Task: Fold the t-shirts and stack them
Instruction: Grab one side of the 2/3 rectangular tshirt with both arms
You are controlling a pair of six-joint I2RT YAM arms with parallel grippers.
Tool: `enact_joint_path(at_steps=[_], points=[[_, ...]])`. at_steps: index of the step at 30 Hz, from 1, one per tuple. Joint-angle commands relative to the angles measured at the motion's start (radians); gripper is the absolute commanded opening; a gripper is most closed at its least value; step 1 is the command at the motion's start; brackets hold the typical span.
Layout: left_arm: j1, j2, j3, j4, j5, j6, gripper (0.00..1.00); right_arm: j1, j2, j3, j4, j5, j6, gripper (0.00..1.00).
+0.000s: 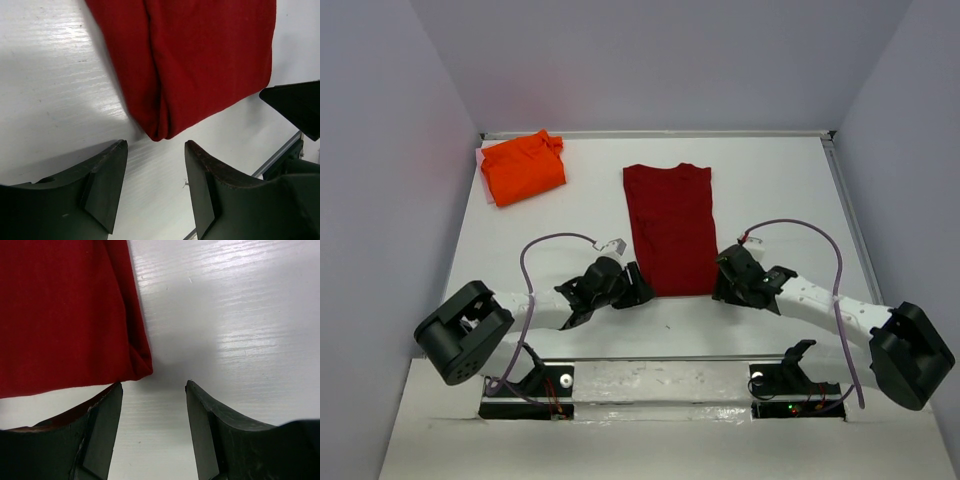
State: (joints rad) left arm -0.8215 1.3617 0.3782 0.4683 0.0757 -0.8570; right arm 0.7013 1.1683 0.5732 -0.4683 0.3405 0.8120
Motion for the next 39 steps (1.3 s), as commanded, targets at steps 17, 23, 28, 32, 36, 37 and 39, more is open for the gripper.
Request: enact_joint_path(at_steps=[17, 23, 28, 32, 36, 37, 39], points=[[-0.036, 0.129, 0.041, 0.116, -0.004, 0.015, 0.62, 0.001, 0.033, 0.073, 0.076, 0.022, -0.027, 0.58], [-0.038, 0.145, 0.05, 0.116, -0.002, 0.022, 0.62, 0.001, -0.016, 0.091, 0.074, 0.044, -0.062, 0.58], [-0.041, 0.152, 0.053, 0.115, -0.002, 0.022, 0.62, 0.001, 0.079, 0.106, 0.082, 0.058, -0.068, 0.58], [-0.041, 0.145, 0.05, 0.113, -0.001, 0.022, 0.62, 0.001, 0.14, 0.113, 0.097, 0.032, -0.057, 0.58], [-0.042, 0.137, 0.048, 0.109, -0.002, 0.026, 0.62, 0.001, 0.155, 0.106, 0.112, 0.037, -0.056, 0.58], [-0.042, 0.136, 0.05, 0.107, -0.002, 0.026, 0.62, 0.001, 0.163, 0.106, 0.112, 0.038, -0.056, 0.58], [-0.042, 0.131, 0.053, 0.101, 0.001, 0.029, 0.62, 0.001, 0.175, 0.105, 0.12, 0.032, -0.053, 0.57]])
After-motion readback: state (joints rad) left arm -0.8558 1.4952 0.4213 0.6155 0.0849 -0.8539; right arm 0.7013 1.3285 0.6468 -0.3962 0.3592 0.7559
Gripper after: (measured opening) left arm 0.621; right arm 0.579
